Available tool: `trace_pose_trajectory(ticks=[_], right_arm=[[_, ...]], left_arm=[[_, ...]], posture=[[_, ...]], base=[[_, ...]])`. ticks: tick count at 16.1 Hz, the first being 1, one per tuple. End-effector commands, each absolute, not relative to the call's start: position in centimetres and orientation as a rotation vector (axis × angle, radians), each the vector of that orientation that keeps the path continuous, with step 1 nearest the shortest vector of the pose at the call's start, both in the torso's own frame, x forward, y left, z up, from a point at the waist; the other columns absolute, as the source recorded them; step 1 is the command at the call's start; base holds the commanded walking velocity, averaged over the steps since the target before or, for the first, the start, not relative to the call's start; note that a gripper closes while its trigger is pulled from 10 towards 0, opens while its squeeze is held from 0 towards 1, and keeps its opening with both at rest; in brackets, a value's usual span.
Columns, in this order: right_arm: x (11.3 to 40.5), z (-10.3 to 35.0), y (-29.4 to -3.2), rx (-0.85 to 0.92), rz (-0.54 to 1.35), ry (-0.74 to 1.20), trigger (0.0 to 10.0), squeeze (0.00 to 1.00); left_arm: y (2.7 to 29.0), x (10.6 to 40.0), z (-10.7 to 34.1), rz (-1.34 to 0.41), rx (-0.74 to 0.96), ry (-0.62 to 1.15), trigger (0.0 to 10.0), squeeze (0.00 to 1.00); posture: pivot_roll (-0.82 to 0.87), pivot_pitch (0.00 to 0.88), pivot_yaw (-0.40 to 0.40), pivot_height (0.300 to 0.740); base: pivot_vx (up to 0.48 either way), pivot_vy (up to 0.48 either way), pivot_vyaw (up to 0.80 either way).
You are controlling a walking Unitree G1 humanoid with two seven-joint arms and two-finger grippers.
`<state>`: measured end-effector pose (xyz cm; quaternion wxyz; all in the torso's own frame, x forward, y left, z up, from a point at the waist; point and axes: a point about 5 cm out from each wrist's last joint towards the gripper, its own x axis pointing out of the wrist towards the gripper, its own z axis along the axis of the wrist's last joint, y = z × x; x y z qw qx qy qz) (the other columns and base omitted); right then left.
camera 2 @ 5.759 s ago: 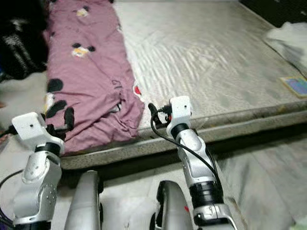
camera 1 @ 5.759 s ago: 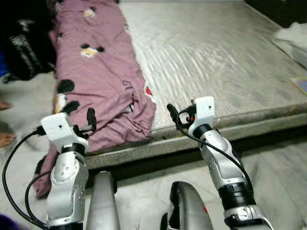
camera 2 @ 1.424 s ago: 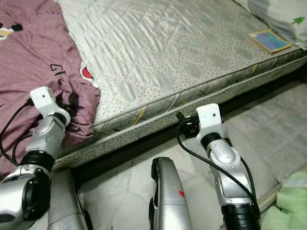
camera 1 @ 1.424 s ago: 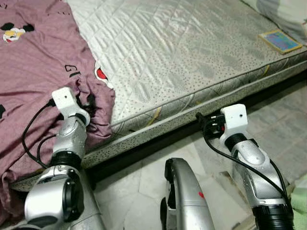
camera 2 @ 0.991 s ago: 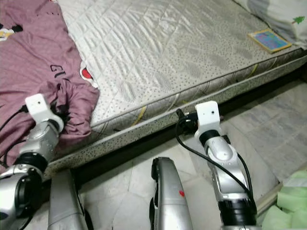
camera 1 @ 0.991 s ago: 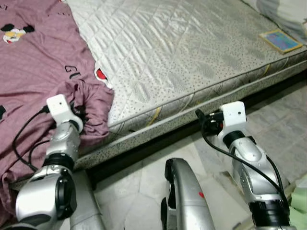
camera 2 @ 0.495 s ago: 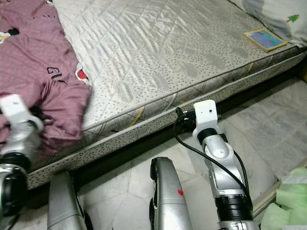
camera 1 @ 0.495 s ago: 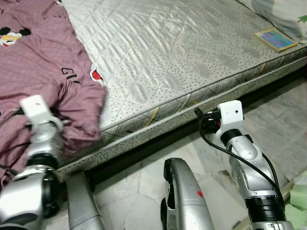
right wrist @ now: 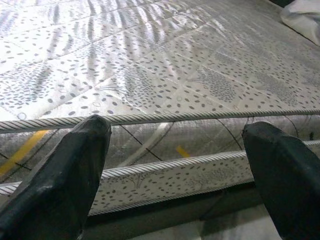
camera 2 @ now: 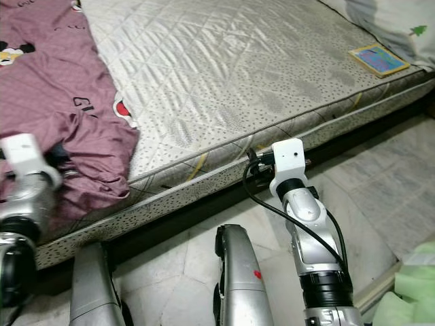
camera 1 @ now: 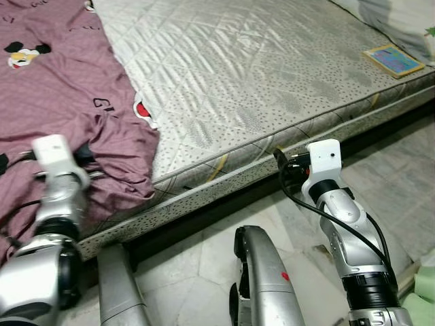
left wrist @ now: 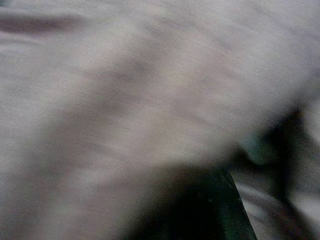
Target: Clean up the room
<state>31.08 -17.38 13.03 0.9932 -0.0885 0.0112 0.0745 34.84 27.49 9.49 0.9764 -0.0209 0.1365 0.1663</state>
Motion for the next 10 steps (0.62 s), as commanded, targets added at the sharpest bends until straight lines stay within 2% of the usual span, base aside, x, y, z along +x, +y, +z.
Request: trace_pose_trajectory(ticks=[1,2,4,5,6,7,10], right_arm=[[31.2,12.9,-17.3,-0.183,0.151,0.025,10.0,0.00],[31.2,12.9,-17.3,-0.182,0.151,0.024,10.0,0.00],[31.3,12.9,-17.2,-0.180,0.151,0.023,10.0,0.00],[31.3,12.9,-17.2,-0.179,0.151,0.022,10.0,0.00],[31.3,12.9,-17.2,-0.179,0.151,0.021,10.0,0.00],[31.3,12.9,-17.2,-0.179,0.151,0.020,10.0,0.00],[31.4,12.8,-17.1,-0.177,0.151,0.020,10.0,0.00]], left_arm=[[25.6,34.9,8.4,0.234,-0.013,0.327,0.0,0.00],[24.5,35.1,8.1,0.187,0.003,0.335,0.0,0.00],[20.7,35.4,7.3,0.014,0.045,0.358,0.0,0.00],[18.0,35.5,6.8,-0.126,0.089,0.376,4.0,0.00],[16.3,35.3,6.4,-0.220,0.123,0.386,4.6,0.00],[14.1,35.0,6.0,-0.344,0.196,0.393,10.0,0.00],[11.5,34.3,5.3,-0.505,0.329,0.399,10.0,0.00]], posture=[[-0.09,0.100,-0.059,0.499],[-0.09,0.100,-0.059,0.499],[-0.09,0.100,-0.059,0.499],[-0.09,0.100,-0.059,0.499],[-0.09,0.100,-0.059,0.499],[-0.08,0.098,-0.060,0.499],[-0.08,0.097,-0.059,0.499]], base=[[0.000,0.000,0.00],[0.000,0.000,0.00],[0.000,0.000,0.00],[0.000,0.000,0.00],[0.000,0.000,0.00],[0.000,0.000,0.00],[0.000,0.000,0.00]])
